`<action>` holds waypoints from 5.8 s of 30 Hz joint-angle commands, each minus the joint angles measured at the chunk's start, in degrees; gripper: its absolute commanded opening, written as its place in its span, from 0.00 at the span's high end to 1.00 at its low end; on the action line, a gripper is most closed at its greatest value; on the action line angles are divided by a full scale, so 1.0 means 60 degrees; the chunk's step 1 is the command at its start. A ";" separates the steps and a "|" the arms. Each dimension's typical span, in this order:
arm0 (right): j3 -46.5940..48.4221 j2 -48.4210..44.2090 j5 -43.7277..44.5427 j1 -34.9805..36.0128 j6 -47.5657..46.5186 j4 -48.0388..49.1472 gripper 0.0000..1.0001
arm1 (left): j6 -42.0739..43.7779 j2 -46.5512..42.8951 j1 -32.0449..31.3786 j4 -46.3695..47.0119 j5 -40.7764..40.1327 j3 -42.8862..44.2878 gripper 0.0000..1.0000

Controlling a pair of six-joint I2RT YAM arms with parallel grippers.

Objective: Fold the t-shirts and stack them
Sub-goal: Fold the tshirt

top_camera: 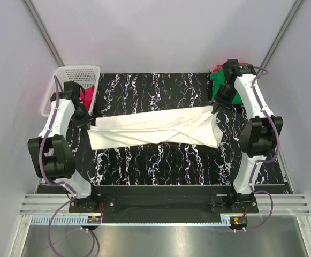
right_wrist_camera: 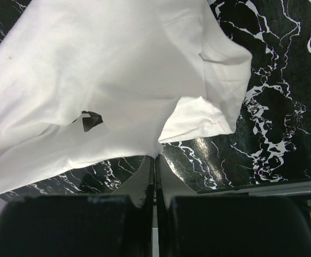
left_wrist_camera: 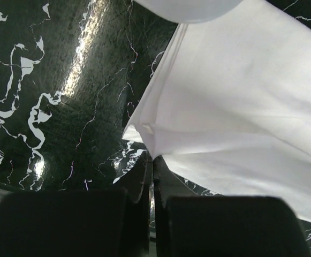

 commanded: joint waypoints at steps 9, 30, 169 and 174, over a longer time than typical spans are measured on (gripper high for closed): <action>0.0668 0.0844 0.0491 -0.0060 -0.0524 -0.0151 1.00 | -0.0052 0.0757 -0.0182 0.0136 -0.0535 0.0562 1.00; 0.2177 0.2470 0.0799 -0.0060 -0.0773 -0.0180 1.00 | -0.0110 0.2030 -0.0518 -0.0010 -0.1209 0.1440 1.00; -0.3272 0.1987 -0.1925 0.2459 0.0882 0.3980 0.80 | 0.0505 0.1167 -0.2716 0.0078 -0.0960 0.0401 0.78; -0.3228 0.2104 -0.1881 0.2474 0.0824 0.3980 0.93 | 0.0534 0.1138 -0.2701 0.0078 -0.0989 0.0343 0.78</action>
